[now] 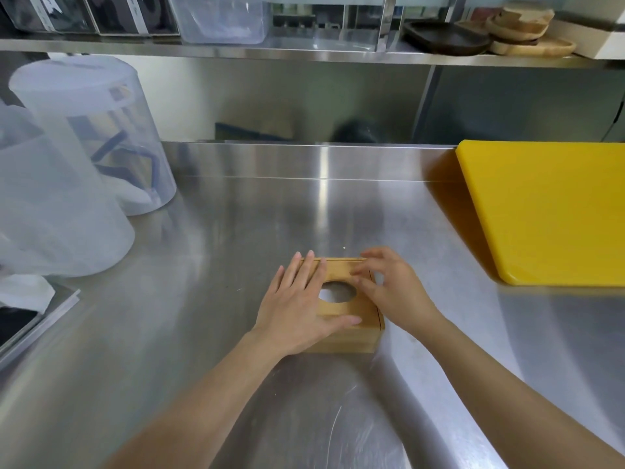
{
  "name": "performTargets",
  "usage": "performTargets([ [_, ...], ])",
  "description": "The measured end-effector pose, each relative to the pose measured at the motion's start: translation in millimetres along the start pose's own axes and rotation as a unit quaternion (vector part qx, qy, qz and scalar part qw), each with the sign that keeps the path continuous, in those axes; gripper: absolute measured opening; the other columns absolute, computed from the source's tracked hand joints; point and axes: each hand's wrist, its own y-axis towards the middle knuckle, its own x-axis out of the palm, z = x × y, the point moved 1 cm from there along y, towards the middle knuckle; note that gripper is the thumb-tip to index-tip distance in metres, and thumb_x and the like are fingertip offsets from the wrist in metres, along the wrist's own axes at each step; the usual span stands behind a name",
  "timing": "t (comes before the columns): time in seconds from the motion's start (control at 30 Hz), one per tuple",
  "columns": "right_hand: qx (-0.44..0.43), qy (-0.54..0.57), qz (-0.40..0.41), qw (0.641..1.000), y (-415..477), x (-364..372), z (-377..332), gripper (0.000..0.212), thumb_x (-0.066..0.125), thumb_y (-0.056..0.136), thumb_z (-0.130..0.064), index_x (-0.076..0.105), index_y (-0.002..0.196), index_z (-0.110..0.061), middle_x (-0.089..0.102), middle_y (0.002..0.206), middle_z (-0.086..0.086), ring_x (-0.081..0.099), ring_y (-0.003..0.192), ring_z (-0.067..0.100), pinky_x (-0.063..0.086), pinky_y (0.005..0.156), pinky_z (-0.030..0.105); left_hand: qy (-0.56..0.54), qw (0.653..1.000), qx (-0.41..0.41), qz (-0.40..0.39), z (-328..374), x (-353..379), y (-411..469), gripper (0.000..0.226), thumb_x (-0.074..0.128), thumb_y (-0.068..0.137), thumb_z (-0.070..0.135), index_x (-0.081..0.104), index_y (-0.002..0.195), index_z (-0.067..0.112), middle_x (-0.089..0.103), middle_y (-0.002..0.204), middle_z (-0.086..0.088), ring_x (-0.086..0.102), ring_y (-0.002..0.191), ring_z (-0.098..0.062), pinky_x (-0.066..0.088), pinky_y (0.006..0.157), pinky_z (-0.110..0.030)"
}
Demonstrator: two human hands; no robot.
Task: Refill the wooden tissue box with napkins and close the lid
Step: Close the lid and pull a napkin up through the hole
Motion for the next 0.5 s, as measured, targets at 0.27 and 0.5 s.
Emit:
performTargets([
  [0.27,-0.093,-0.227,-0.198,0.949,8,16,-10,0.036,0.041,0.091,-0.015,0.058,0.119,-0.029,0.014,0.156,0.009,0.006,0.142,0.026,0.013,0.108,0.043,-0.019,1.0,-0.007,0.024,-1,5,-1,0.11,0.018,0.059,0.09,0.01,0.147,0.024,0.003,0.158,0.003,-0.007,0.143,-0.014,0.004,0.115,-0.046],
  [0.5,-0.083,-0.427,-0.338,0.834,18,21,-33,0.054,0.047,0.093,-0.019,0.026,0.141,-0.03,-0.016,0.156,0.014,-0.014,0.143,0.032,0.005,0.115,0.054,-0.044,0.999,-0.007,0.014,-3,6,-1,0.107,0.025,0.058,0.089,0.008,0.146,0.029,0.003,0.158,0.005,-0.008,0.142,-0.012,0.008,0.115,-0.048],
])
